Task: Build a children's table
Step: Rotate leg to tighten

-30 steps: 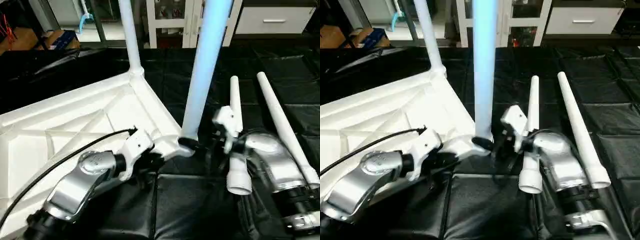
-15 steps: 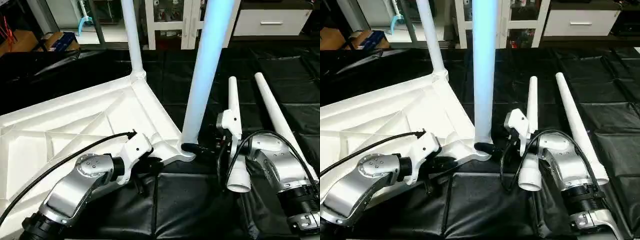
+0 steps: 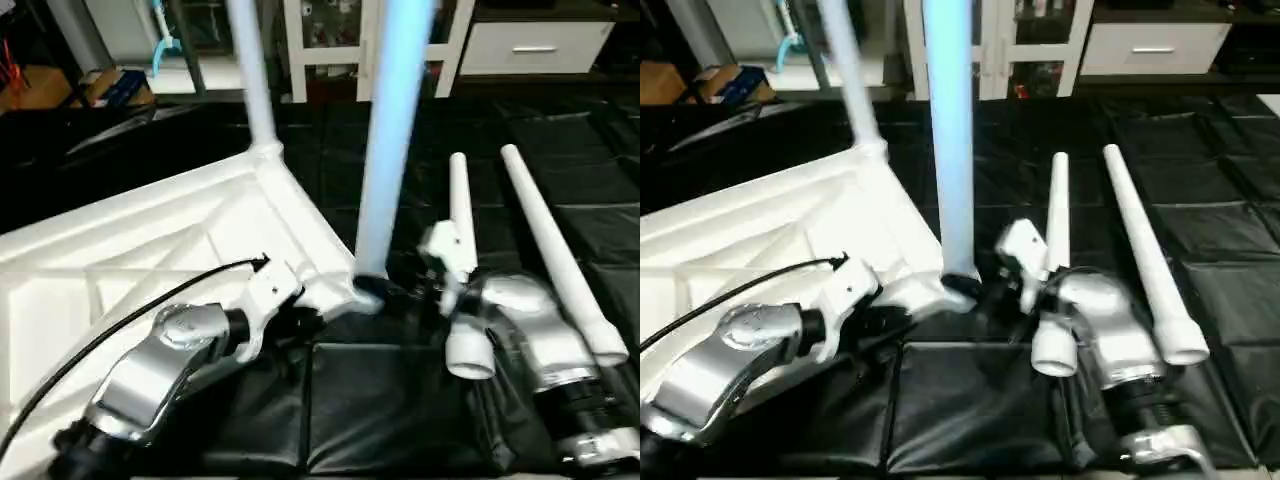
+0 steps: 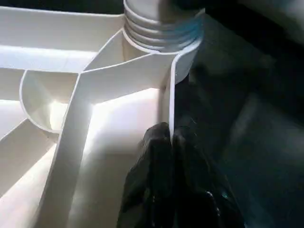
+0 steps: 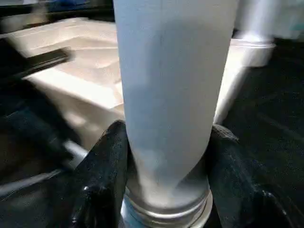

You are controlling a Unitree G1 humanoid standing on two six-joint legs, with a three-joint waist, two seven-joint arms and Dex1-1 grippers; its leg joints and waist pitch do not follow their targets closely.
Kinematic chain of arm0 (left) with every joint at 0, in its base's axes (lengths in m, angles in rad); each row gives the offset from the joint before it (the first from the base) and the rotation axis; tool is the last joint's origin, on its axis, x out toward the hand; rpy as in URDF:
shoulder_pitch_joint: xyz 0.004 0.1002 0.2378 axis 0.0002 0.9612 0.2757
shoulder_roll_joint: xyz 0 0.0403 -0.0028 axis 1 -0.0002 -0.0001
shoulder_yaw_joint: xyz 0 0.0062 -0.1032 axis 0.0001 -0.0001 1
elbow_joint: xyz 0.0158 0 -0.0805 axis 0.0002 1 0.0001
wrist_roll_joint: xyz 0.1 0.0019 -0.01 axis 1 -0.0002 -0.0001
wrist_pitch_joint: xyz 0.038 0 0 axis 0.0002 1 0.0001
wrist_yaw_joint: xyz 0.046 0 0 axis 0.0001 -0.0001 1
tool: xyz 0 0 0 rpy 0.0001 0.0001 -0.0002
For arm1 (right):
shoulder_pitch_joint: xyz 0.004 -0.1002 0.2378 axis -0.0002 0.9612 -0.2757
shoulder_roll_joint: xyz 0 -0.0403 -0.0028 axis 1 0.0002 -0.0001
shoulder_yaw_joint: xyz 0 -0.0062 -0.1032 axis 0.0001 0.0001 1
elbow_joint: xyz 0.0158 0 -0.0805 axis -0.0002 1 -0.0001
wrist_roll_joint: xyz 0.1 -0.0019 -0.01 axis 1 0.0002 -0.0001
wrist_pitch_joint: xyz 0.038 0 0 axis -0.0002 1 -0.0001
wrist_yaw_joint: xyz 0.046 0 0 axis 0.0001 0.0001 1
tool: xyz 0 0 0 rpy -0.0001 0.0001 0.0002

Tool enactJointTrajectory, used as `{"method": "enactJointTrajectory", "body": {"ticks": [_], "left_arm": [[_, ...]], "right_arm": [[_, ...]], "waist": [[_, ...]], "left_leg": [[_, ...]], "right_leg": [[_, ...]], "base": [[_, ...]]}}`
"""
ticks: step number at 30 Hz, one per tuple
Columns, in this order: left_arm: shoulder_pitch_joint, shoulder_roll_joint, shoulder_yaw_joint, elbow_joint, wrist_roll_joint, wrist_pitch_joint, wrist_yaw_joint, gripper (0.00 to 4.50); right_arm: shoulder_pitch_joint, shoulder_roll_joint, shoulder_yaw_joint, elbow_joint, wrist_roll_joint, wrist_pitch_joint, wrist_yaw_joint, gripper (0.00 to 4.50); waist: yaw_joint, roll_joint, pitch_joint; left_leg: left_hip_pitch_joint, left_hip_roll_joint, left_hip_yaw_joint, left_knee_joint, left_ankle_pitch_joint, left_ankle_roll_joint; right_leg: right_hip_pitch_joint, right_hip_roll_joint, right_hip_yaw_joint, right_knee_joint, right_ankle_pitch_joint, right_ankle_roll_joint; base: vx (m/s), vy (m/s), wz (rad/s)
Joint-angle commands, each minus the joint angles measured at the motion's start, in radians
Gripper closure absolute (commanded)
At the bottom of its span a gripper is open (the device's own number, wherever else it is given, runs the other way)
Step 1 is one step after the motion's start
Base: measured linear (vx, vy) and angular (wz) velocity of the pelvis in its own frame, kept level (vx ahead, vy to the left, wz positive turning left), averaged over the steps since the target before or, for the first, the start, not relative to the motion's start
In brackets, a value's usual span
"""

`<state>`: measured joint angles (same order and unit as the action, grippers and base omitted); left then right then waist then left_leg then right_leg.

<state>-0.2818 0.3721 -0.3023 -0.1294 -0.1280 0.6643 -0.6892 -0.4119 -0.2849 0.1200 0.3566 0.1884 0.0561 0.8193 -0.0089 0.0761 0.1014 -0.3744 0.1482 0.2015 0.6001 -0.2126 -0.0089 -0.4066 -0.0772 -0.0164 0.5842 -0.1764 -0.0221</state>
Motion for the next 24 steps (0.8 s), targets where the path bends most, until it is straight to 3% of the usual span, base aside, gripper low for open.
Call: {"method": "enactJointTrajectory", "body": {"ticks": [1,4,5,6,9,11,14,16,18,19,20,22,24], "left_arm": [[0.020,-0.026,-0.041,0.057,0.010,0.052,0.040,4.50],[-0.029,-0.103,-0.020,0.126,0.037,0.064,0.140,4.50],[-0.045,-0.127,-0.011,0.150,0.045,0.061,0.172,4.50],[-0.060,-0.149,-0.004,0.173,0.051,0.052,0.200,4.50],[-0.114,-0.225,0.020,0.259,0.074,0.002,0.294,4.50],[-0.133,-0.250,0.023,0.287,0.086,-0.018,0.313,4.50],[-0.138,-0.249,0.011,0.282,0.090,-0.016,0.300,4.50],[-0.125,-0.231,0.003,0.258,0.089,-0.004,0.281,4.50],[-0.099,-0.189,-0.019,0.221,0.088,0.002,0.231,4.50],[-0.081,-0.166,-0.026,0.204,0.085,0.006,0.206,4.50],[-0.067,-0.142,-0.037,0.192,0.084,-0.003,0.179,4.50],[-0.037,-0.099,-0.052,0.169,0.081,-0.048,0.122,4.50],[-0.001,-0.057,-0.053,0.132,0.058,-0.067,0.065,4.50]], "right_arm": [[0.023,0.009,-0.024,0.039,-0.078,0.049,-0.165,2.52],[0.019,0.063,-0.027,0.055,-0.141,0.077,-0.332,2.55],[0.015,0.081,-0.030,0.065,-0.163,0.084,-0.394,2.55],[0.011,0.101,-0.034,0.073,-0.174,0.086,-0.442,2.55],[-0.003,0.189,-0.043,0.093,-0.198,0.083,-0.591,2.55],[-0.007,0.237,-0.038,0.095,-0.186,0.062,-0.621,2.56],[-0.010,0.290,-0.023,0.084,-0.118,-0.047,-0.525,2.56],[-0.002,0.285,-0.017,0.059,-0.087,-0.057,-0.463,2.56],[0.009,0.261,-0.002,0.020,-0.075,-0.091,-0.400,2.00],[0.012,0.248,-0.006,0.000,-0.051,-0.085,-0.359,1.86],[0.012,0.235,-0.012,-0.010,-0.046,-0.091,-0.346,1.83],[0.010,0.205,-0.021,-0.029,-0.024,-0.096,-0.301,1.64],[0.005,0.178,-0.039,-0.046,0.012,-0.086,-0.239,1.44]], "waist": [[0.001,-0.008,-0.035],[-0.005,-0.004,-0.032],[-0.006,-0.006,-0.033],[-0.007,-0.002,-0.032],[-0.011,-0.003,-0.029],[-0.011,-0.002,-0.028],[-0.013,0.000,-0.029],[-0.010,0.004,-0.040],[-0.008,0.004,-0.042],[-0.008,0.003,-0.045],[-0.008,0.003,-0.045],[-0.010,0.003,-0.051],[-0.007,0.009,-0.058]], "left_leg": [[0.022,0.074,-0.041,-0.096,-0.297,0.026],[0.030,0.070,-0.047,-0.104,-0.383,-0.029],[0.029,0.070,-0.049,-0.106,-0.396,-0.033],[0.029,0.069,-0.051,-0.106,-0.401,-0.037],[0.035,0.062,-0.051,-0.108,-0.453,-0.044],[0.036,0.063,-0.056,-0.110,-0.493,-0.046],[0.030,0.067,-0.060,-0.116,-0.510,-0.045],[0.019,0.072,-0.054,-0.117,-0.401,-0.028],[0.011,0.074,-0.050,-0.113,-0.337,-0.001],[0.010,0.073,-0.046,-0.109,-0.297,0.025],[0.010,0.073,-0.046,-0.109,-0.297,0.025],[0.001,0.074,-0.046,-0.098,-0.187,0.082],[0.006,0.075,-0.042,-0.087,-0.101,0.116]], "right_leg": [[0.028,-0.062,0.028,-0.076,-0.368,-0.213],[0.017,-0.058,0.029,-0.088,-0.455,-0.162],[0.018,-0.058,0.029,-0.088,-0.458,-0.155],[0.017,-0.058,0.029,-0.088,-0.460,-0.149],[0.002,-0.057,0.030,-0.105,-0.533,-0.108],[-0.001,-0.059,0.028,-0.109,-0.564,-0.089],[0.003,-0.060,0.027,-0.106,-0.526,-0.083],[0.017,-0.058,0.030,-0.089,-0.324,-0.130],[0.024,-0.062,0.030,-0.082,-0.236,-0.163],[0.027,-0.061,0.029,-0.078,-0.194,-0.181],[0.027,-0.061,0.029,-0.078,-0.194,-0.181],[0.038,-0.066,0.026,-0.067,-0.100,-0.220],[0.039,-0.066,0.023,-0.055,-0.002,-0.249]], "base": [[0.000,0.000,0.00],[0.000,0.000,0.00],[0.000,0.000,0.00],[0.000,0.000,0.00],[0.000,0.000,0.00],[0.000,0.000,0.00],[0.000,0.000,0.00],[0.000,0.000,0.00],[0.000,0.000,0.00],[0.000,0.000,0.00],[0.057,-0.009,0.00],[0.063,-0.017,-0.03],[0.064,-0.025,-0.02]]}}
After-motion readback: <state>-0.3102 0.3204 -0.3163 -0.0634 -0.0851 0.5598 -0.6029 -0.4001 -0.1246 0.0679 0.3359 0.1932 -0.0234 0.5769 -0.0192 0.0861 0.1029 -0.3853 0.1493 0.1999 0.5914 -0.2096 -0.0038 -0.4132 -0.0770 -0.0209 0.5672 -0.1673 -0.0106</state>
